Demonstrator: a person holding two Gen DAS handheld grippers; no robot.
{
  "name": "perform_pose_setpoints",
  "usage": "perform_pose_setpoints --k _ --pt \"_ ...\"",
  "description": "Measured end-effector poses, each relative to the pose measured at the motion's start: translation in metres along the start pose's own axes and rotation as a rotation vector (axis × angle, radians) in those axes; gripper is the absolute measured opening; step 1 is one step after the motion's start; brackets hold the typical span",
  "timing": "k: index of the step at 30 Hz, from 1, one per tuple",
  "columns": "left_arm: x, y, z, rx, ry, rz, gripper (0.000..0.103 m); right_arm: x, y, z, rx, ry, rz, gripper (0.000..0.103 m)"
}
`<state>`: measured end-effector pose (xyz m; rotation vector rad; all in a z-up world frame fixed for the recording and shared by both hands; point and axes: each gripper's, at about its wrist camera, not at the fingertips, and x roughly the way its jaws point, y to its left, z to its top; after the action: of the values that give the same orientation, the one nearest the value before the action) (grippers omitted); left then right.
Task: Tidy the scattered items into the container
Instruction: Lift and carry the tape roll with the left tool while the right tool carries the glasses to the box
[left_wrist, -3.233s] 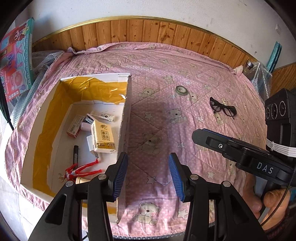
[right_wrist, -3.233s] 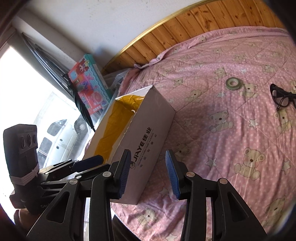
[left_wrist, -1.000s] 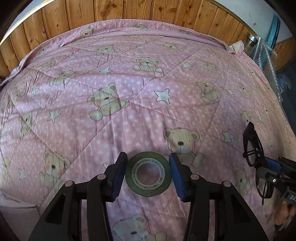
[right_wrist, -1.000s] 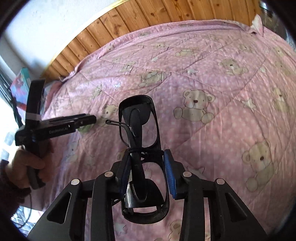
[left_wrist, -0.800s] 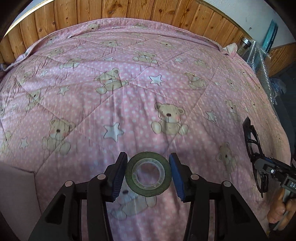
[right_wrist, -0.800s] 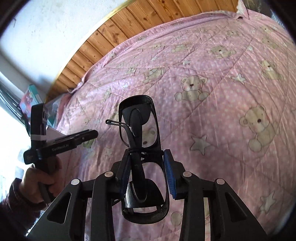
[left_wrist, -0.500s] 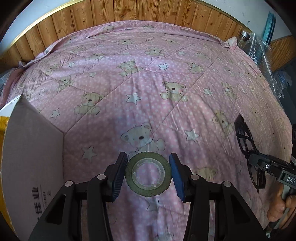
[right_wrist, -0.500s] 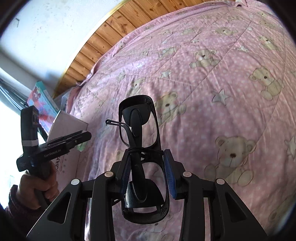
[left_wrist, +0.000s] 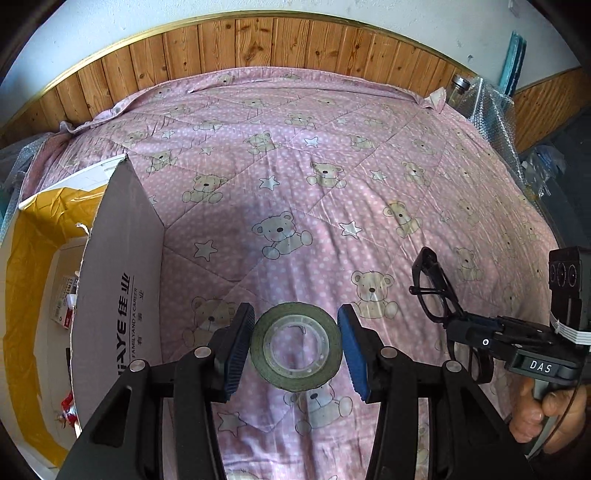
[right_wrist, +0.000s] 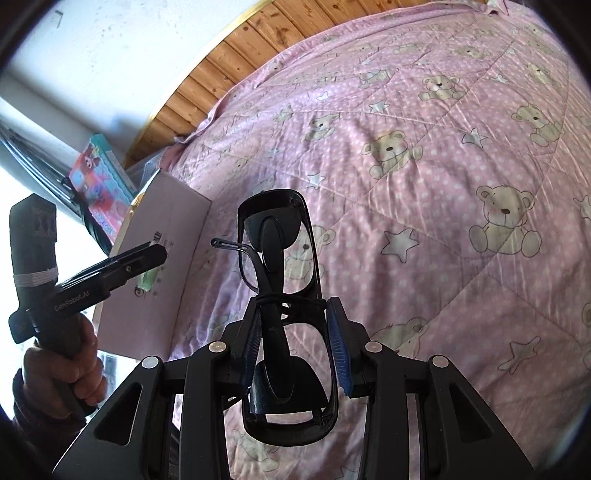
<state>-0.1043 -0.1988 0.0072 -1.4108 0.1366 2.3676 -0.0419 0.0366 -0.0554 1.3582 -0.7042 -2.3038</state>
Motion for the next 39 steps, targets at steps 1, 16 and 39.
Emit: perform_pose_setpoints --k 1,16,39 --pt "-0.003 -0.001 -0.002 0.001 -0.003 0.0 0.048 0.0 0.003 -0.003 -0.005 0.001 0.0 0.036" --pt "-0.041 0.002 -0.03 -0.036 -0.044 -0.042 0.048 -0.011 0.034 -0.021 -0.049 0.012 0.019 0.036" --pt "-0.089 0.022 -0.049 -0.066 -0.141 0.008 0.048 -0.015 0.081 -0.027 -0.141 0.024 0.059 0.036"
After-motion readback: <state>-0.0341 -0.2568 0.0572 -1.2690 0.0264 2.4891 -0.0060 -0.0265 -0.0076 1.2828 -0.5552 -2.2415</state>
